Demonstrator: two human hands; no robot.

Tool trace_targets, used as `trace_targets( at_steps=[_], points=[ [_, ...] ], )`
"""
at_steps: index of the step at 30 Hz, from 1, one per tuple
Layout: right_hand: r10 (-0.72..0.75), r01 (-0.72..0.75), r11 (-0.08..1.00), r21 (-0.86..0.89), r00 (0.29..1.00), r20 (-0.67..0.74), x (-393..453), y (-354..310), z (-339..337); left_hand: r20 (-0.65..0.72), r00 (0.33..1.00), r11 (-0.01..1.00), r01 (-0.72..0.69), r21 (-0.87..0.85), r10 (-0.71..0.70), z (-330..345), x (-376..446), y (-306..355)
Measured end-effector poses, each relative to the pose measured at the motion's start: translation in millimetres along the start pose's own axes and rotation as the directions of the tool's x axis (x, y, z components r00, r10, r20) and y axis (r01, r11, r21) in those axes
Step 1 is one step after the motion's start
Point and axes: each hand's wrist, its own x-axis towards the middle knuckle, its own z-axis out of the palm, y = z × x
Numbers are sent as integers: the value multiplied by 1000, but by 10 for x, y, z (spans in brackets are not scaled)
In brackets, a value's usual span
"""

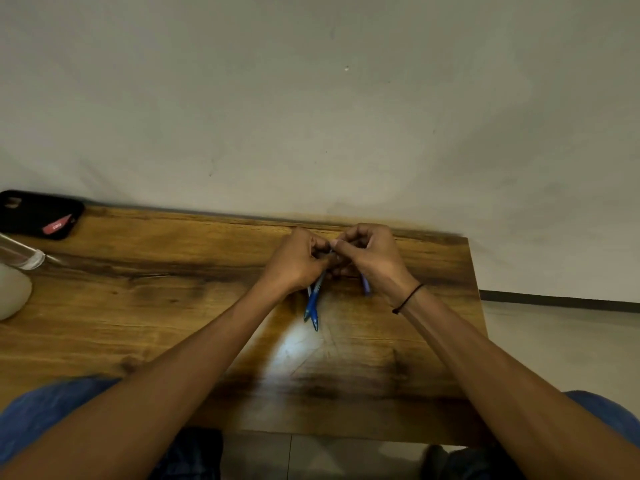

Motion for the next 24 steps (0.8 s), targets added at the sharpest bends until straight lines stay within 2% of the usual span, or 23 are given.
trace_targets(
  at_steps=[13, 24],
  points=[
    [-33, 33, 999, 35, 999, 16, 29, -15, -44, -11, 1000, 1000, 15, -14, -15, -11, -57, 95],
    [-39, 39, 999, 13, 999, 4, 21, -53, -61, 10, 1000, 983, 13, -182, -12, 43, -72, -10]
  ],
)
